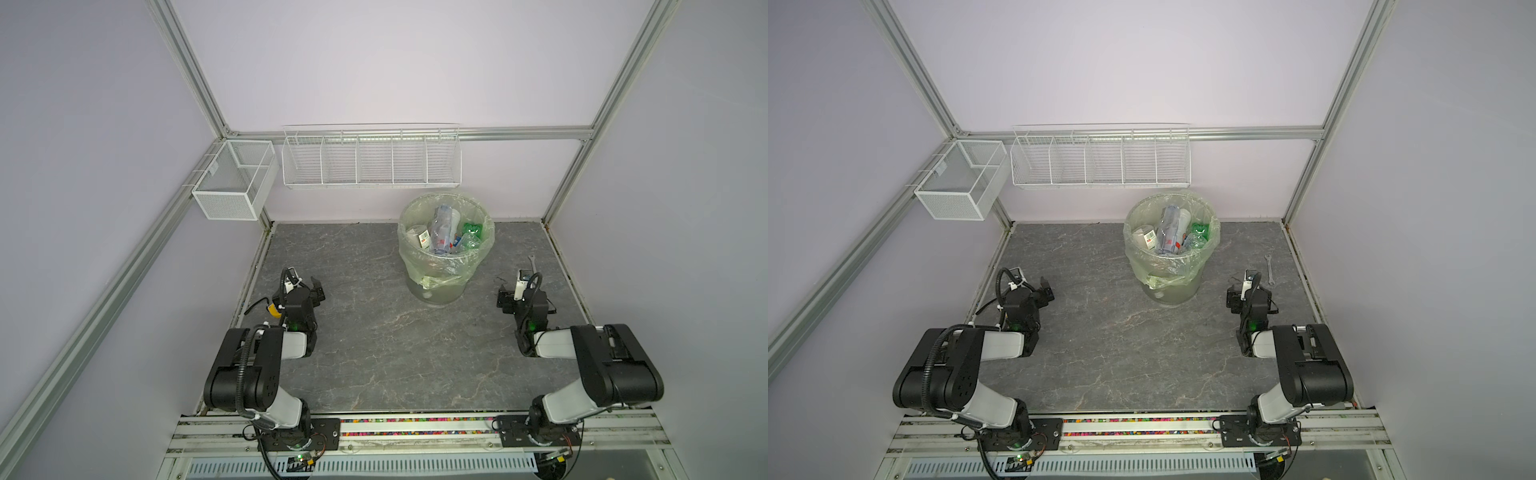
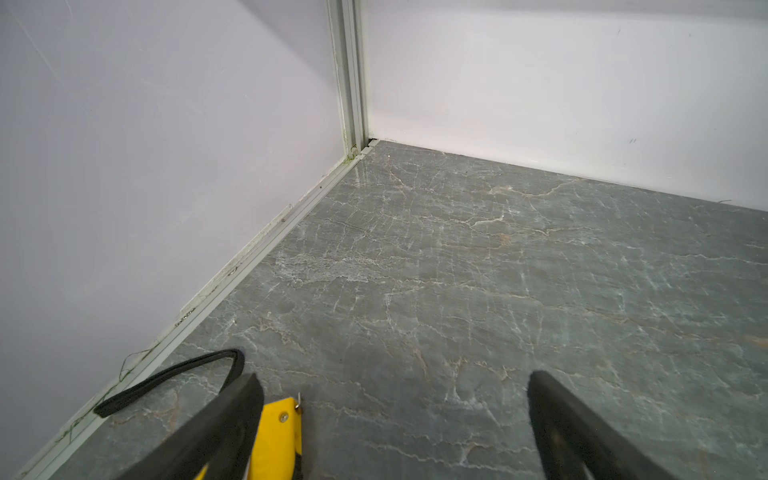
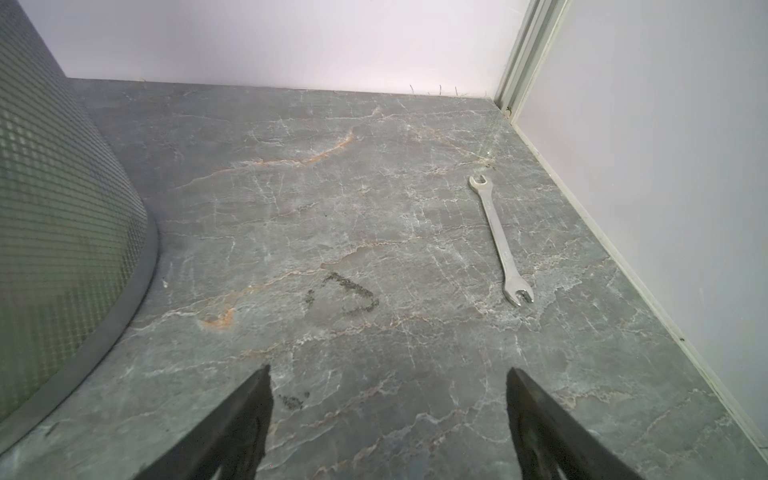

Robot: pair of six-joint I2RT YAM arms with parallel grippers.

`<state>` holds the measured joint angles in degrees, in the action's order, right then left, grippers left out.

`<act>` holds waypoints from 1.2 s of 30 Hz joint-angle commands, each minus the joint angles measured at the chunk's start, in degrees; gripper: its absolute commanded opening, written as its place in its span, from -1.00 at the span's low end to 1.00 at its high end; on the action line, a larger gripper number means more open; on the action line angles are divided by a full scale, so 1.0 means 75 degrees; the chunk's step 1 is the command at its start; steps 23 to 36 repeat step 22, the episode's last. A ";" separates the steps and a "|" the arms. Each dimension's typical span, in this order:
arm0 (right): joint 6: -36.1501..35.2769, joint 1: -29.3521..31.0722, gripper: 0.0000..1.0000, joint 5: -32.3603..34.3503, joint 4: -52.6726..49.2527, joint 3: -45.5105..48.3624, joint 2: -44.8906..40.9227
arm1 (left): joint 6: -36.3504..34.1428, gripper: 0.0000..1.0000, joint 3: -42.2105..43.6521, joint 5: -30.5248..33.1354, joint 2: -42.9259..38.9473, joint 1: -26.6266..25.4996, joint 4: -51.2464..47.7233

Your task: Throw the plastic bottles in the bin

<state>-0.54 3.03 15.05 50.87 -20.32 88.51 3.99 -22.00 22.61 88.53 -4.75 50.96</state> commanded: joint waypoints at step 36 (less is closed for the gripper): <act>-0.0210 -0.0059 0.78 -0.0257 0.0207 -0.0089 -0.0066 | -0.0145 0.98 0.0042 -0.0085 0.0067 0.0048 0.0388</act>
